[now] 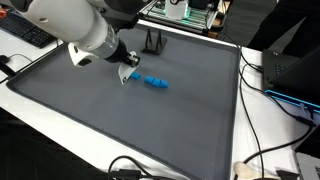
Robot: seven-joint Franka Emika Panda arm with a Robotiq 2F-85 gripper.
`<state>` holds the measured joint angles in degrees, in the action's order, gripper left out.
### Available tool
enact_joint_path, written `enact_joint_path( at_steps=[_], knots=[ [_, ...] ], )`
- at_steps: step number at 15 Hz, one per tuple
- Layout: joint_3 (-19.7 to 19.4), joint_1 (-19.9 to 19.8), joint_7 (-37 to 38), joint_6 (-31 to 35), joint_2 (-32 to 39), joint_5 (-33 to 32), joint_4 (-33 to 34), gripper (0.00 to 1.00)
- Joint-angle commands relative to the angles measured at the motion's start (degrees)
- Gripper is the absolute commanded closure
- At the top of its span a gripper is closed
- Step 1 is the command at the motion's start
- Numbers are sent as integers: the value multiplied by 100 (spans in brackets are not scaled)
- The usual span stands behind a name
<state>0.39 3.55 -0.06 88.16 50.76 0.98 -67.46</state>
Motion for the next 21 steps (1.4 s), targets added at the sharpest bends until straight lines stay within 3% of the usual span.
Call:
enact_joint_path(
  at_steps=[1,21],
  knots=[
    [24,-18,-23,44,186,-79,79,99],
    [201,-165,-289,-309,464,193,451,99]
  ],
)
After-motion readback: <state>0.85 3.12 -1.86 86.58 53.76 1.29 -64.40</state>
